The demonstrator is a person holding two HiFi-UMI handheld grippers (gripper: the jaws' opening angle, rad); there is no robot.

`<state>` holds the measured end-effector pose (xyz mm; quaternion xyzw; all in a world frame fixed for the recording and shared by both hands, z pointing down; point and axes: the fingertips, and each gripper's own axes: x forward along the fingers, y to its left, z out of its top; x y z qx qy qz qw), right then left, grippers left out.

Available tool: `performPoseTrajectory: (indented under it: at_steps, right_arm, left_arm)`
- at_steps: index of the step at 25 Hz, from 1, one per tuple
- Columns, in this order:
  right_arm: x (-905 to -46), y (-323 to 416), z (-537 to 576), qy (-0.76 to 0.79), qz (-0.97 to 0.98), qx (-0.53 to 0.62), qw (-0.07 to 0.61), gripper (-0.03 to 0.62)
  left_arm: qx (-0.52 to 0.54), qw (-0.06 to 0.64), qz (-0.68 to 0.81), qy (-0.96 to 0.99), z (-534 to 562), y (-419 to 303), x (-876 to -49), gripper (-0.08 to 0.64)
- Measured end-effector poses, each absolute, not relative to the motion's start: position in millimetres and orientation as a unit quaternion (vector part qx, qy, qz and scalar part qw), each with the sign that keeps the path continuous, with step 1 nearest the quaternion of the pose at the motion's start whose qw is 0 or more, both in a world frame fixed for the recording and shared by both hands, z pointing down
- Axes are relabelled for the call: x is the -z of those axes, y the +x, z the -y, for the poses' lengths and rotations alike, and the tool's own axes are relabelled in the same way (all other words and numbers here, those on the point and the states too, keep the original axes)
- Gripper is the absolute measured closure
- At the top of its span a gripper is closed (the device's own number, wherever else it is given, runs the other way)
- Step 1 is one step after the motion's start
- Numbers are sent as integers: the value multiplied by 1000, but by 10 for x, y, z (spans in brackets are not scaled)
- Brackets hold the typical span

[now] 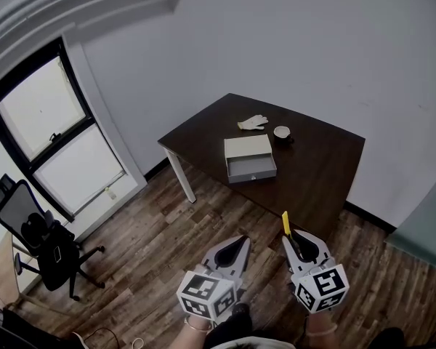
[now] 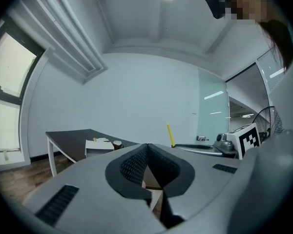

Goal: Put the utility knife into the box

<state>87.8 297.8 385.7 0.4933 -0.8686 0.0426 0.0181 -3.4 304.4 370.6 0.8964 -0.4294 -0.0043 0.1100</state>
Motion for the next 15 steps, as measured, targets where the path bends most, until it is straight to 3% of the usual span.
performPoseTrajectory:
  at_steps: [15]
  right_arm:
    - [-3944, 494, -2108, 496, 867, -50, 25, 523]
  left_arm:
    - [12, 116, 417, 901, -2168, -387, -3730, 543]
